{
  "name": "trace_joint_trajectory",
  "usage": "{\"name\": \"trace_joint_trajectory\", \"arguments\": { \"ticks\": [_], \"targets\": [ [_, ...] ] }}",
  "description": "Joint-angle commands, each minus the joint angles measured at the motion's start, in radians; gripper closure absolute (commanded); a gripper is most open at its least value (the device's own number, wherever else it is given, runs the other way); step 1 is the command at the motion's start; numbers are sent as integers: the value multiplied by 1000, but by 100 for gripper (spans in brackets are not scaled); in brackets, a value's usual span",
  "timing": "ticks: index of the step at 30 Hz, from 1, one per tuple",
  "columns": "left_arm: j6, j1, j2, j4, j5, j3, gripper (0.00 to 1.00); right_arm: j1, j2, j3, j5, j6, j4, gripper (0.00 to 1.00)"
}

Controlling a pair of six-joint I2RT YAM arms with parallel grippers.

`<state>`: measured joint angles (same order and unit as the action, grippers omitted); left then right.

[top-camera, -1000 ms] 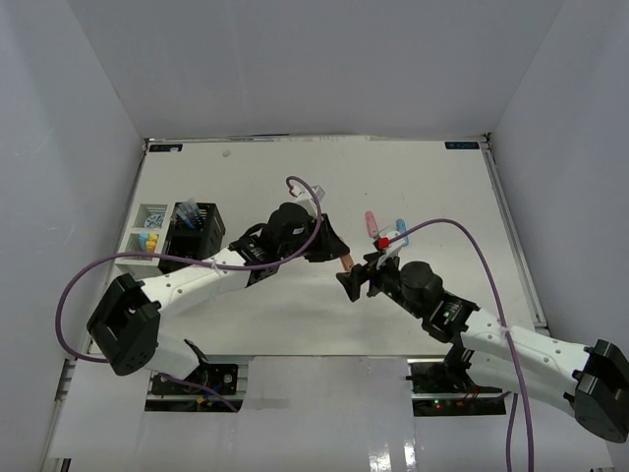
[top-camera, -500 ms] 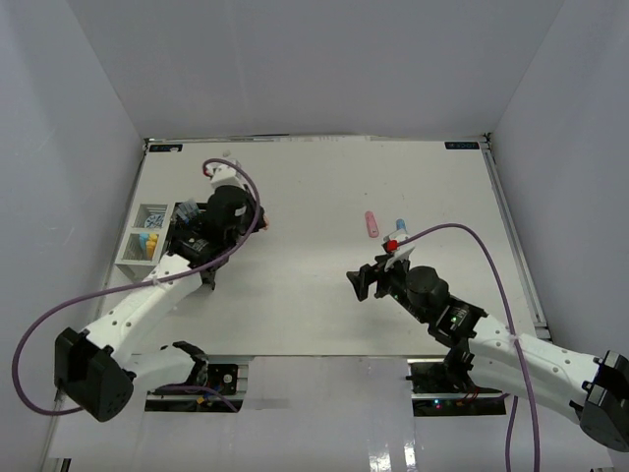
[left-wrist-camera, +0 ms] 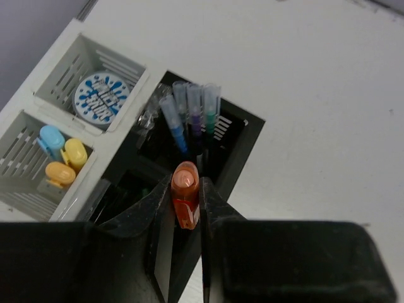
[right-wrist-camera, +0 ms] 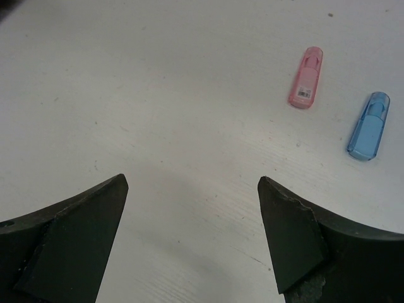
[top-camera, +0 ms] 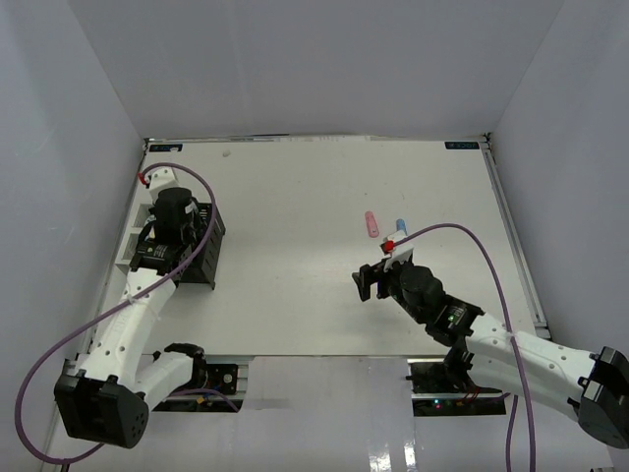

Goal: Sort the stationery into containers
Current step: Place the pen in the storage box.

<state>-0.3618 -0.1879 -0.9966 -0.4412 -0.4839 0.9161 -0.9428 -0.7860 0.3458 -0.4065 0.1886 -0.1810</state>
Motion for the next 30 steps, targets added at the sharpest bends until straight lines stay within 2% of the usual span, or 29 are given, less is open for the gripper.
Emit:
{"name": "trace_joint_trajectory", "arguments": {
  "ticks": [1,9,13,18,19,20,22,24,27,28,30],
  "targets": [
    [32,30,35,1,-12,-68,77,-1,-18,27,-63,-14,9,10],
    [21,44,78,-5,-30,-128,72,50,-62,64,-126,-14,69,10],
    [26,44,84,9,-39,-137,59,122,-74,67,-132,0,84,10],
    [21,45,84,6,-15,-135,31,330,-145,116,-22,57,176,10],
    [20,45,87,6,-12,-135,27,350,-172,134,0,60,179,10],
    [20,44,92,6,-2,-134,17,370,-185,142,8,54,179,10],
    [20,45,96,9,27,-132,7,410,-229,168,21,46,208,10],
    [24,45,96,16,68,-132,2,453,-261,192,37,43,210,10],
    [40,45,96,33,218,-135,2,504,-366,249,63,29,219,9],
    [47,44,96,38,319,-140,2,515,-393,269,70,23,227,8],
    [52,45,95,55,427,-148,2,550,-474,326,77,5,242,7]
  ]
}}
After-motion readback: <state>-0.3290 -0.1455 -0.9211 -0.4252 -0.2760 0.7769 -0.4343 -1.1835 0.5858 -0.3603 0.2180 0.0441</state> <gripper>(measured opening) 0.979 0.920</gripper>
